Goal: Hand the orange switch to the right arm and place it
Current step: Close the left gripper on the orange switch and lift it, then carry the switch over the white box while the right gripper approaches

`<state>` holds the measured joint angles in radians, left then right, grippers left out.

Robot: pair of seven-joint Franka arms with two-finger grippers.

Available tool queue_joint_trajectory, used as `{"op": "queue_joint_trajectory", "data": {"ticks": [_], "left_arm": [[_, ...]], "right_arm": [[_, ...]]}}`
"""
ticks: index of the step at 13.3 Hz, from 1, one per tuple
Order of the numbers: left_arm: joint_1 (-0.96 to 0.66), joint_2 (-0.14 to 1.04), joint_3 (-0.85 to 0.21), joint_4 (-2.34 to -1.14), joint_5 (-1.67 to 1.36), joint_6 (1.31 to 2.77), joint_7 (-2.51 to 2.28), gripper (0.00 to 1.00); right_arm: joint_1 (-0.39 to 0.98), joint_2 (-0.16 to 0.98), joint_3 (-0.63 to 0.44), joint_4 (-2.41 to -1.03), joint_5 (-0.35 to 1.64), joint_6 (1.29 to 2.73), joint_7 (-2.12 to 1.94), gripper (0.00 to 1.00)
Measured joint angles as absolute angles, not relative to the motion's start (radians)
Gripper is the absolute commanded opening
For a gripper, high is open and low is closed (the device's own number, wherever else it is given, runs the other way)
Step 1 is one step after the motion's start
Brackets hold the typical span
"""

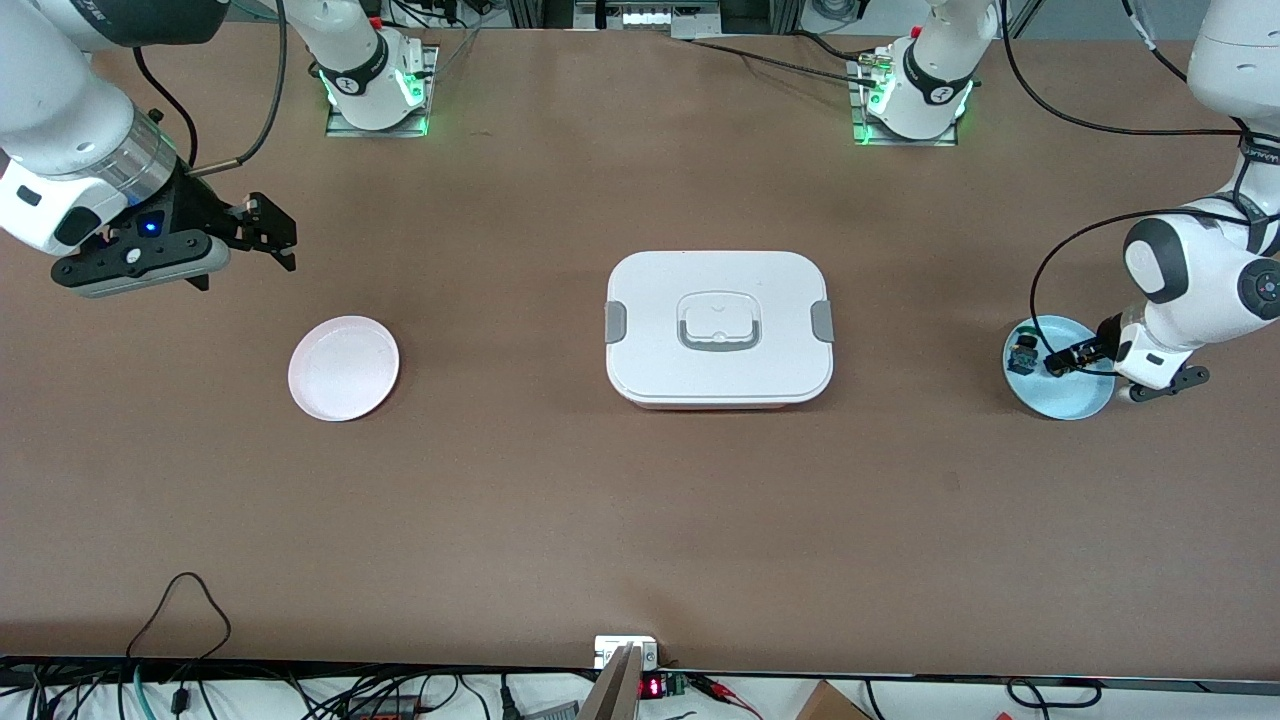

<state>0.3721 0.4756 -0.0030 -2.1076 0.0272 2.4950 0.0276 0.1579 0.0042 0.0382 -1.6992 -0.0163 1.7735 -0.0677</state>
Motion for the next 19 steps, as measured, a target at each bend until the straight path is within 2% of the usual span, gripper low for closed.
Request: {"op": "queue_joint_trajectory", "data": {"ticks": [7, 9, 11, 14, 16, 19], "left_arm": [[0.372, 0.472, -0.012, -2.062, 0.027, 2.462, 0.084, 0.24], [0.371, 0.439, -0.024, -2.017, 0.027, 2.329, 0.095, 0.23], [0.370, 0.404, -0.050, -1.943, 0.027, 2.143, 0.107, 0.14], [0.366, 0.384, -0.094, -1.792, 0.027, 1.879, 0.181, 0.14], [0.367, 0.380, -0.138, -1.725, 0.025, 1.793, 0.207, 0.14], [0.367, 0.357, -0.218, -1.706, -0.082, 1.679, 0.217, 0.06]], "right_arm": [[0.158, 0.007, 0.035, -1.699, -0.016, 1.816, -0.068, 1.00], [0.158, 0.007, 0.035, -1.699, -0.016, 1.817, -0.068, 1.00], [0.156, 0.009, 0.033, -1.699, -0.016, 1.817, -0.068, 1.00], [0.155, 0.013, 0.029, -1.699, -0.017, 1.817, -0.068, 1.00], [0.155, 0.013, 0.029, -1.699, -0.017, 1.819, -0.068, 1.00], [0.147, 0.004, 0.023, -1.698, -0.017, 1.805, -0.068, 1.00]]}}
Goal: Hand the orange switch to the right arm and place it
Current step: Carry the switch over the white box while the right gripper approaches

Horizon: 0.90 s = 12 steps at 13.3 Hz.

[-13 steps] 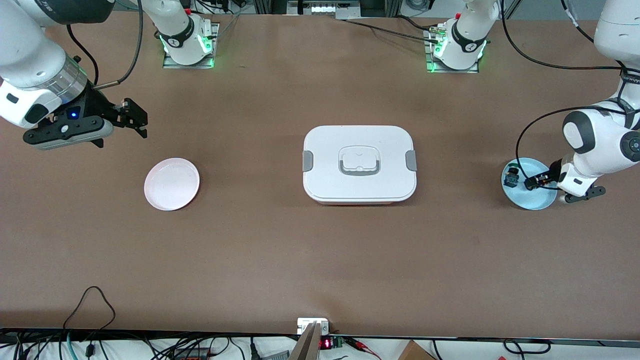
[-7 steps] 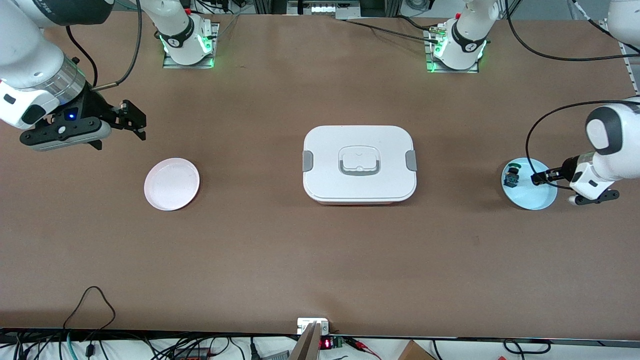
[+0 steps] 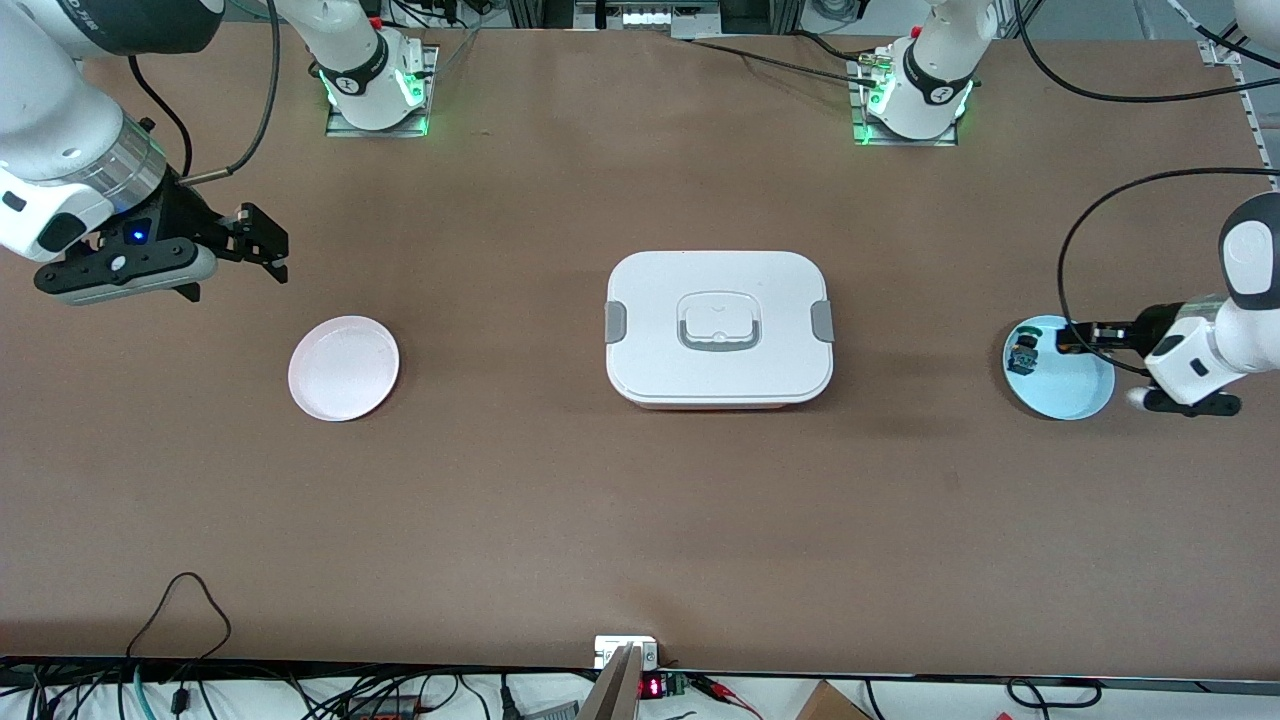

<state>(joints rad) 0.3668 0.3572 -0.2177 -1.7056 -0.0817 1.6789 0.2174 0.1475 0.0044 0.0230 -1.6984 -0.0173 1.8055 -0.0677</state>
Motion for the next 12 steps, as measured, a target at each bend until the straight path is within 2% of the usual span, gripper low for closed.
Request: {"op": "queue_joint_trajectory", "data": {"ticks": [6, 10, 12], "left_arm": [[0.364, 0.344, -0.393, -1.660, -0.274, 1.463, 0.278, 0.04], [0.356, 0.343, -0.476, -1.638, -0.480, 1.474, 0.310, 0.07], [0.358, 0.342, -0.577, -1.630, -0.510, 1.542, 0.344, 0.07]], "right_arm": [[0.099, -0.009, -0.036, -1.658, -0.015, 1.744, -0.072, 1.00], [0.103, -0.009, -0.034, -1.650, -0.014, 1.679, -0.072, 1.00], [0.113, -0.009, -0.021, -1.649, -0.001, 1.624, -0.075, 1.00]]}}
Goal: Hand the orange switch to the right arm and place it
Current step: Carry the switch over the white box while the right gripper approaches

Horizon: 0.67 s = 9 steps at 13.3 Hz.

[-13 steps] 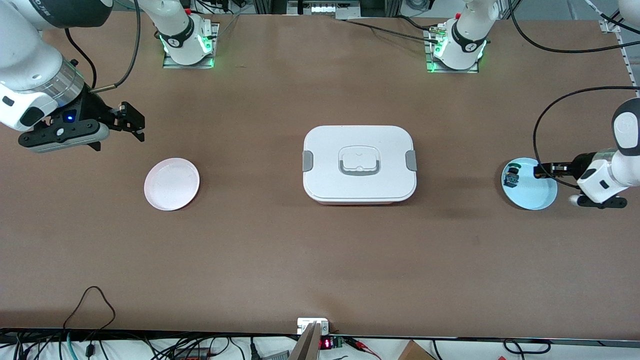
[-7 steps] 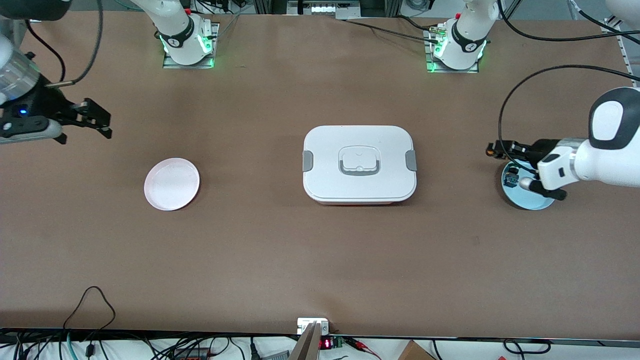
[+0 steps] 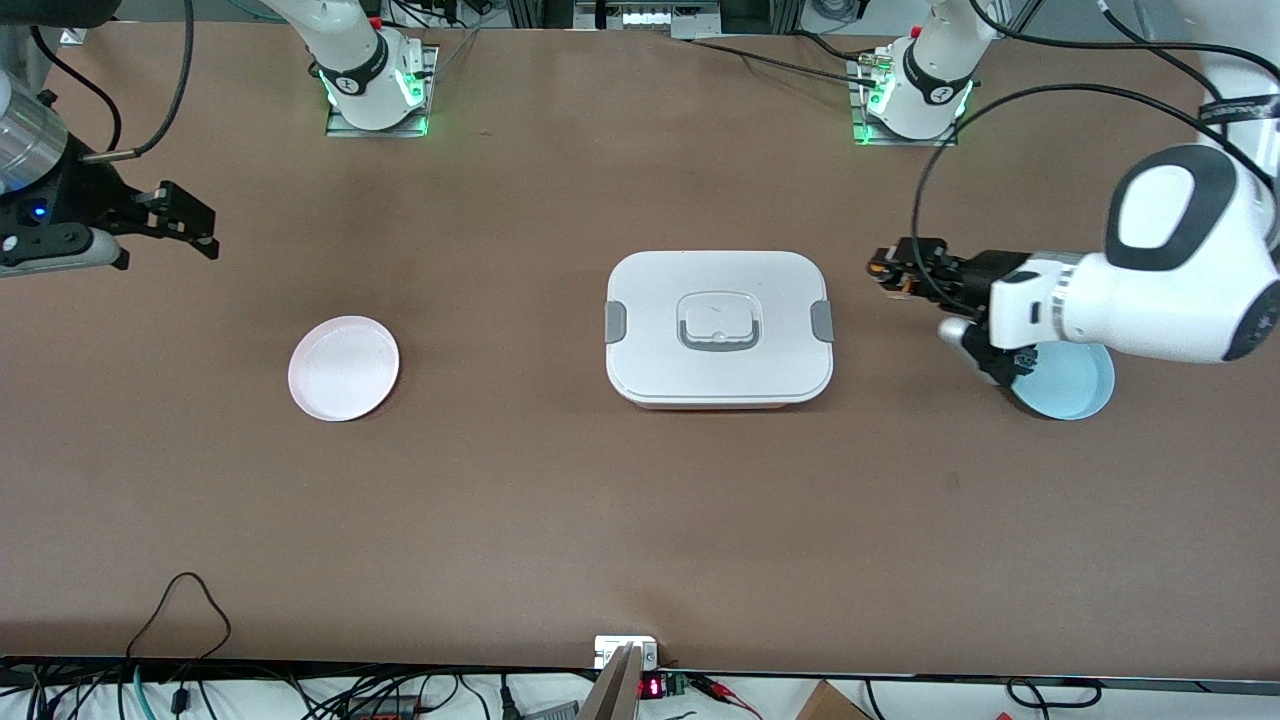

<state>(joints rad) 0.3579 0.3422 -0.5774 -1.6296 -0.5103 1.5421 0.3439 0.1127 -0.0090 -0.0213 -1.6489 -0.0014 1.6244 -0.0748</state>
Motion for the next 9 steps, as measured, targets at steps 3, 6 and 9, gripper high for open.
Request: {"op": "queue_joint_trajectory", "data": {"ticks": [3, 6, 9], "left_arm": [[0.346, 0.343, -0.690, -1.624, -0.585, 1.655, 0.519, 0.07], [0.340, 0.373, -0.724, -1.631, -0.714, 1.715, 0.860, 0.06], [0.340, 0.398, -0.729, -1.648, -0.827, 1.805, 1.156, 0.06]], "right_arm": [[0.126, -0.005, -0.011, -1.651, 0.226, 1.574, -0.075, 1.00], [0.127, 0.046, -0.012, -1.674, 0.596, 1.568, -0.074, 1.00], [0.137, 0.152, -0.011, -1.706, 0.931, 1.605, -0.096, 1.00]]}}
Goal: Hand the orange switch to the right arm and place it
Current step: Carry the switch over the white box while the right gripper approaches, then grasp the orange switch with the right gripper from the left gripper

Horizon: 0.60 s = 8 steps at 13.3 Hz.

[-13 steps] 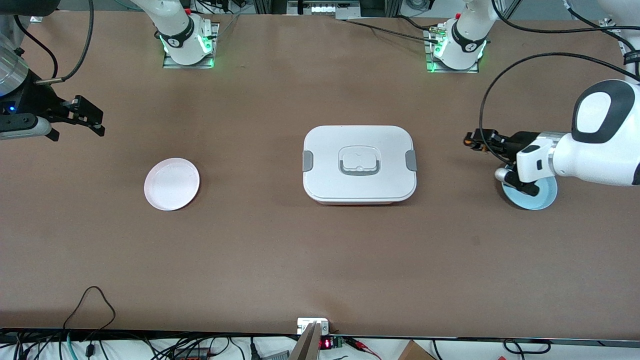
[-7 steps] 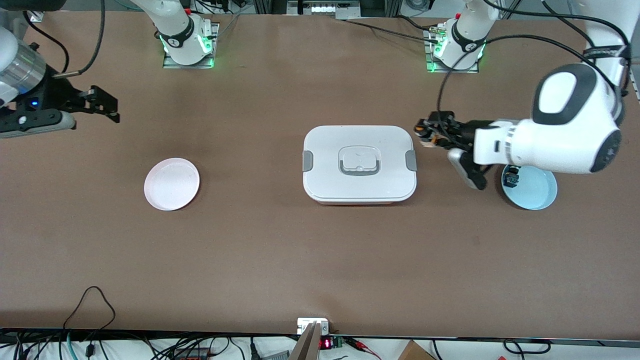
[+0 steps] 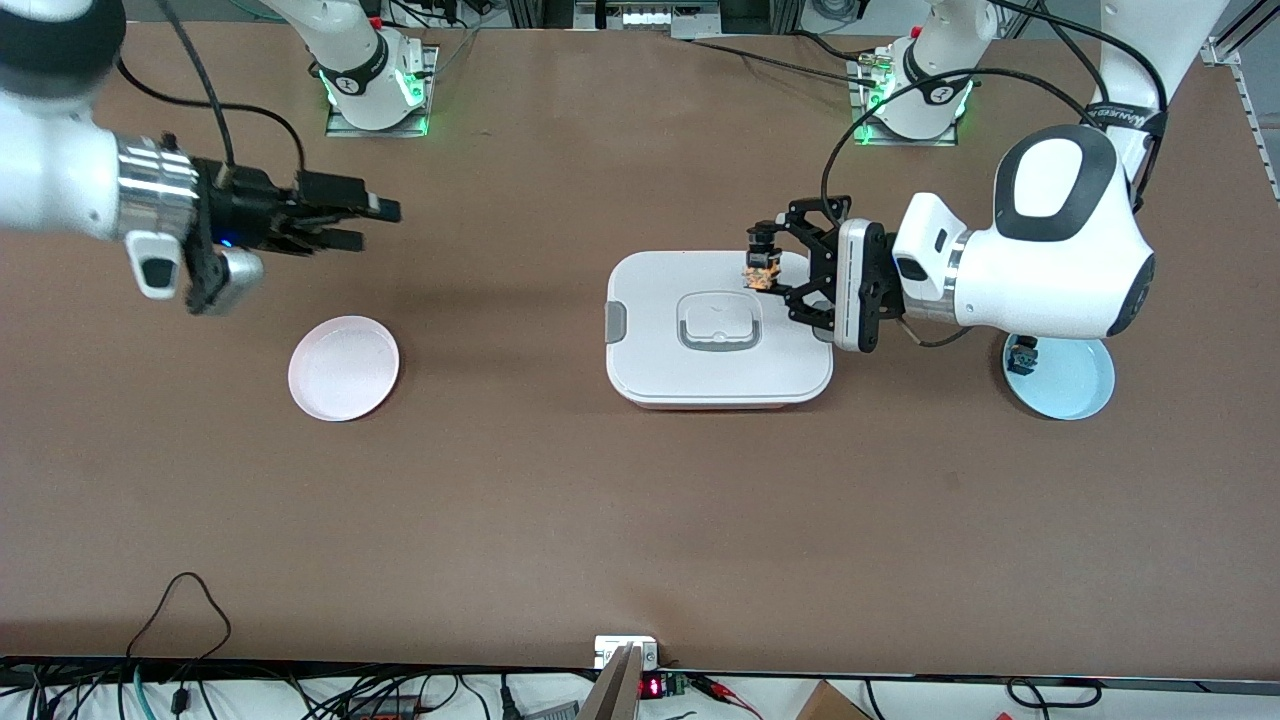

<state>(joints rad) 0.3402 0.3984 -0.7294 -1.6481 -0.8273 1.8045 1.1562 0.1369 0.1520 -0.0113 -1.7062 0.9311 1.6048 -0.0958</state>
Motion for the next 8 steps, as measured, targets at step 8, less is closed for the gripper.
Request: {"op": "queue_joint_trajectory", "data": {"ticks": [8], "left_arm": [[0.200, 0.468, -0.746, -1.740, -1.285, 2.153, 1.722, 0.03]], "right_arm": [[0.385, 0.316, -0.005, -1.784, 1.577, 1.924, -0.335, 1.00]]}}
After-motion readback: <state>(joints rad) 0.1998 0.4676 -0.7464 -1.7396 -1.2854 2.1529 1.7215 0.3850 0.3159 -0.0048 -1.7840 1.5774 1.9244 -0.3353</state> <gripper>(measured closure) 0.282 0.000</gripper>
